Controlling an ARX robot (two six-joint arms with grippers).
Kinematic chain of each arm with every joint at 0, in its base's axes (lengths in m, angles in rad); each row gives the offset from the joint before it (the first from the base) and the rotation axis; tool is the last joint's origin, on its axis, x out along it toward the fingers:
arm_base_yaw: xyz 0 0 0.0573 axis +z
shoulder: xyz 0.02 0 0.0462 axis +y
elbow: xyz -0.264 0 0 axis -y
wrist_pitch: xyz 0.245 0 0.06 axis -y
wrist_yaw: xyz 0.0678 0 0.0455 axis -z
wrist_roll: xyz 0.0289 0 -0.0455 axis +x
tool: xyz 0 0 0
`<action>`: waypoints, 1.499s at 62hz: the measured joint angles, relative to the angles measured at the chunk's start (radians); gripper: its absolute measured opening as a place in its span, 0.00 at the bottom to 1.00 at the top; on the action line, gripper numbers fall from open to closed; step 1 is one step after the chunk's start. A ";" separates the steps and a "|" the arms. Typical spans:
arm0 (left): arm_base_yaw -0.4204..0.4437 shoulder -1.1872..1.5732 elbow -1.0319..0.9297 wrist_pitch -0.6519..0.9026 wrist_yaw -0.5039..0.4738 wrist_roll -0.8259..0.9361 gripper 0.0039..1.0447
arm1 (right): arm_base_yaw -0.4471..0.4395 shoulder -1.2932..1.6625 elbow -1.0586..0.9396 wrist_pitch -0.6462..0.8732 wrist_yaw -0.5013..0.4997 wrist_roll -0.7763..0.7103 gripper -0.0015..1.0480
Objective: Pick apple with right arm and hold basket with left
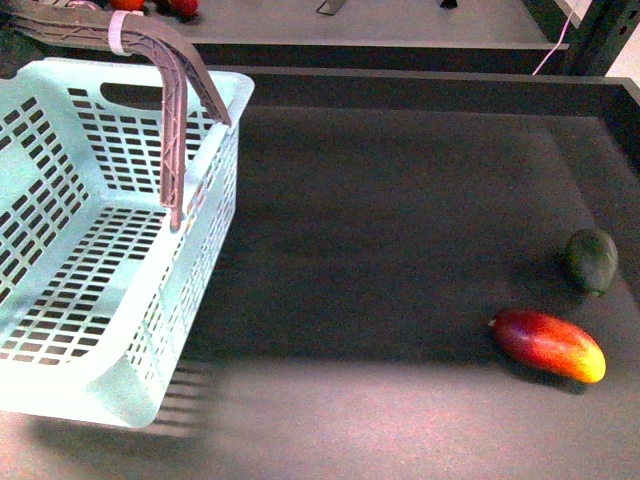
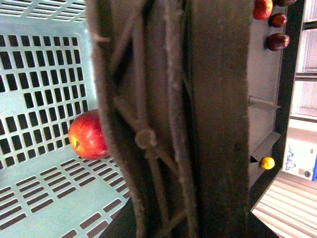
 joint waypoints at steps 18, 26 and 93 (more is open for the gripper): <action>0.051 0.039 -0.033 0.096 0.037 0.031 0.15 | 0.000 0.000 0.000 0.000 0.000 0.000 0.92; 0.063 0.048 -0.090 0.144 0.053 0.025 0.15 | 0.000 0.000 0.000 0.000 0.000 0.000 0.92; 0.076 -0.386 -0.352 0.049 0.059 0.037 0.94 | 0.000 0.000 0.000 0.000 0.000 0.000 0.92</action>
